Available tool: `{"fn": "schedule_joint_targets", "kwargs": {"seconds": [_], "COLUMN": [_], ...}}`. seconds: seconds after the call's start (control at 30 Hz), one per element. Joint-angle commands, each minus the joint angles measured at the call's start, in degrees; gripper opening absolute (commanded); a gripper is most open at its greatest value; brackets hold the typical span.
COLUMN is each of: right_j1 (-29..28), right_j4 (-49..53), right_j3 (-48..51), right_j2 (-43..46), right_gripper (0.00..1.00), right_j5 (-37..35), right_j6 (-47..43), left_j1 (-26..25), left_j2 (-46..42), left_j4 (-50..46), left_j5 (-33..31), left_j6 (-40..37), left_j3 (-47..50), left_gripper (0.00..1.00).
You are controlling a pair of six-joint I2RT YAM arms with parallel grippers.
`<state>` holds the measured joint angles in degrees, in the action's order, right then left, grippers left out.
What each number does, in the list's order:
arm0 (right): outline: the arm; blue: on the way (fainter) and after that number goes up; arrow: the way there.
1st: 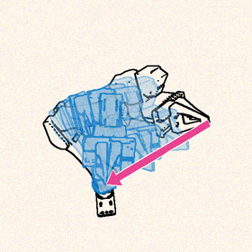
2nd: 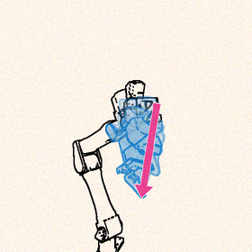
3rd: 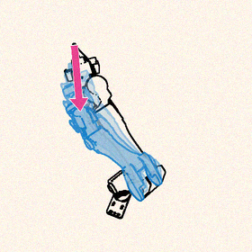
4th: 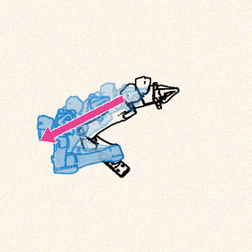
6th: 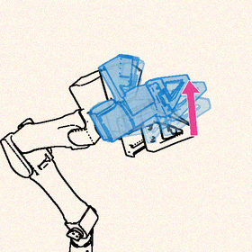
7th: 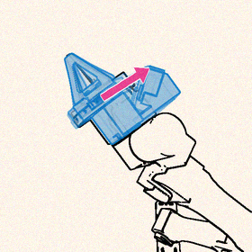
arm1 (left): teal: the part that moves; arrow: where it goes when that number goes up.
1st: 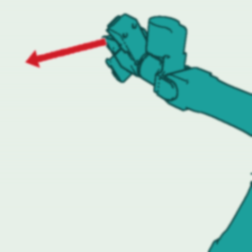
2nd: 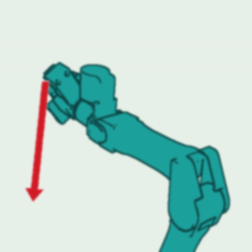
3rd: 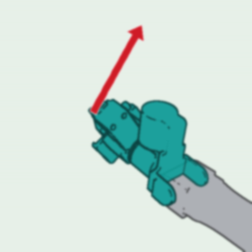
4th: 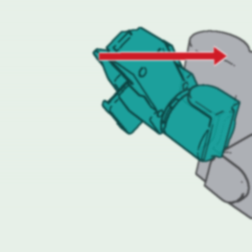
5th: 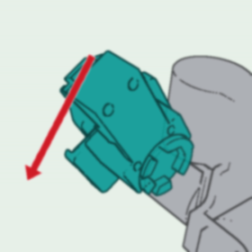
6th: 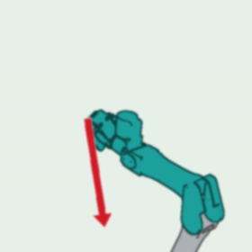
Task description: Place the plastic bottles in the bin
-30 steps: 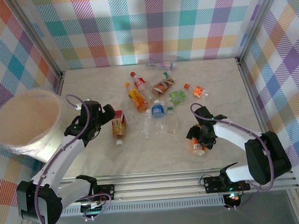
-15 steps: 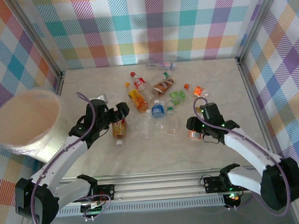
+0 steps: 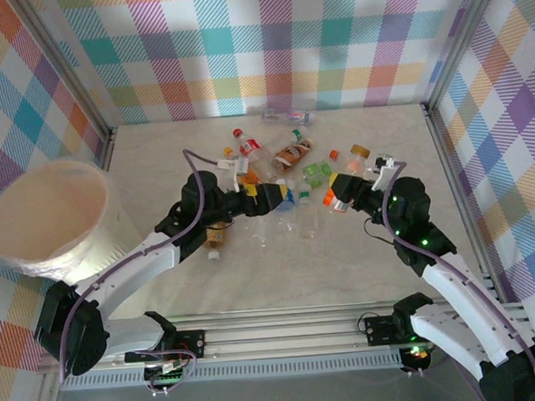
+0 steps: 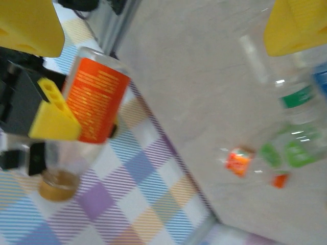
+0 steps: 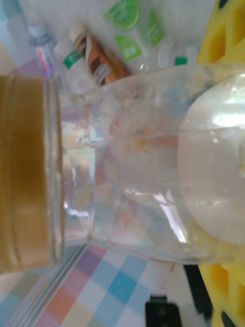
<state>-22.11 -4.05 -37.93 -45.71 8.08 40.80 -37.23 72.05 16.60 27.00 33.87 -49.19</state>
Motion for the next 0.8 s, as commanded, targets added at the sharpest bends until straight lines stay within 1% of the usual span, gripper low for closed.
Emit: {"fn": "schedule_joint_targets", "kwargs": {"seconds": [0.0,0.13,0.27,0.5,0.57,0.7,0.77], "right_j1": [-0.1,-0.1,-0.1,-0.1,-0.1,-0.1,-0.1], "right_j4": [-9.2,-14.2,-16.5,-23.9,-23.7,-22.5,-21.9], "right_j3": [-4.6,-7.4,-11.0,-12.7,-13.0,-13.1,-13.3], "right_j2": [-1.3,-3.0,-4.4,-8.7,-9.5,-10.1,-10.5], "right_gripper": [0.47,0.47,0.46,0.45,0.45,0.46,0.46], "right_j5": [4.6,8.0,10.7,13.7,14.7,15.8,16.6], "right_j6": [5.5,8.9,9.8,16.0,16.4,16.6,16.5], "left_j1": [-2.3,-4.5,-5.5,-6.0,-6.1,-6.0,-6.0], "left_j2": [2.1,5.0,8.4,14.7,15.8,17.3,17.8], "left_j4": [9.9,17.3,24.8,31.5,33.4,34.2,34.8], "left_j5": [9.3,13.4,16.1,19.3,19.2,19.0,19.1], "left_j6": [0.4,2.0,5.4,9.8,11.0,11.9,12.3], "left_j3": [-3.9,-6.1,-8.9,-15.5,-16.2,-17.6,-18.2], "left_gripper": [1.0,1.0,1.0,1.0,0.96,0.83,0.79]}}
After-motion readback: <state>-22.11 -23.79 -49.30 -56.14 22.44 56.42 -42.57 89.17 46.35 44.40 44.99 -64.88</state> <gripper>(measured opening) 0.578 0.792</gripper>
